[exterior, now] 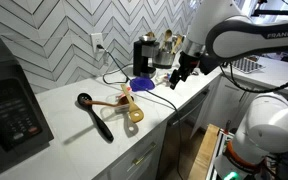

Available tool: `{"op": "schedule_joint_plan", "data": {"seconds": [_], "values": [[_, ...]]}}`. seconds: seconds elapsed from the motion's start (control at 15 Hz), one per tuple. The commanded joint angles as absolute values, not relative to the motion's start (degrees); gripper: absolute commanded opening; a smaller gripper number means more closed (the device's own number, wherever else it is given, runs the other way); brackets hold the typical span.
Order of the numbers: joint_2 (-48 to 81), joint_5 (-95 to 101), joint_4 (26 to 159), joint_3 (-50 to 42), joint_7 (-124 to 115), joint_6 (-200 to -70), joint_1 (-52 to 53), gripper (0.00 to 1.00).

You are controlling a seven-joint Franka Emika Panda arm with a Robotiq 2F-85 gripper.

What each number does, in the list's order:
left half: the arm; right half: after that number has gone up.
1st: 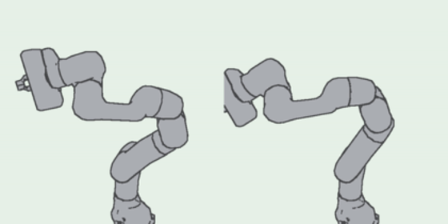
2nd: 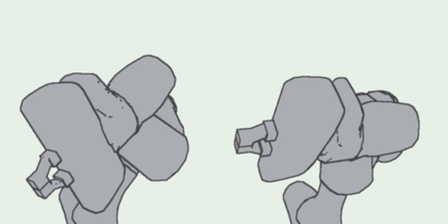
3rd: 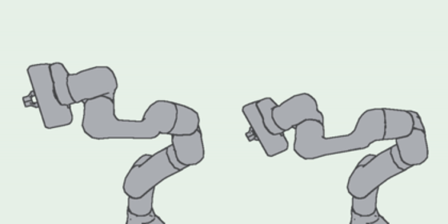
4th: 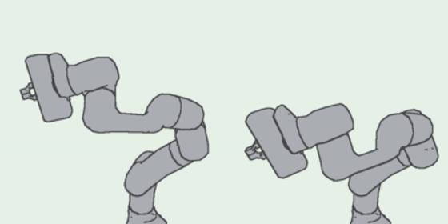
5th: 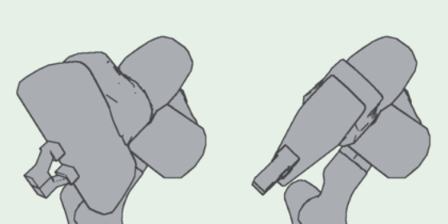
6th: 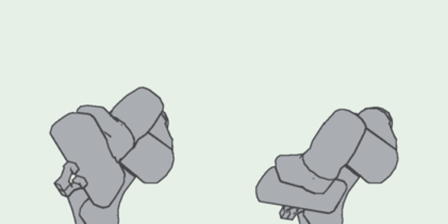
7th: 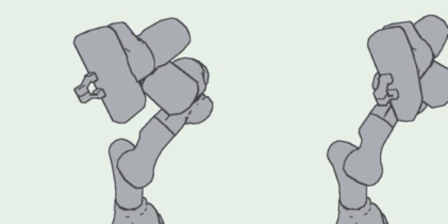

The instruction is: Put the wooden spatula on top of the silver bowl.

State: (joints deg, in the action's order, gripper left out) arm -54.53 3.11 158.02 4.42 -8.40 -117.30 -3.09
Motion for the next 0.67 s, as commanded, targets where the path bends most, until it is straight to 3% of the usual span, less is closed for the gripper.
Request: {"op": "schedule_joint_plan", "data": {"seconds": [0.0, 0.6], "values": [[-54.44, 3.26, 158.13, 4.26, -8.49, -117.11, -2.92, 1.0], [-43.0, -12.3, 156.03, 11.07, -23.52, -131.44, 1.35, 1.0]]}}
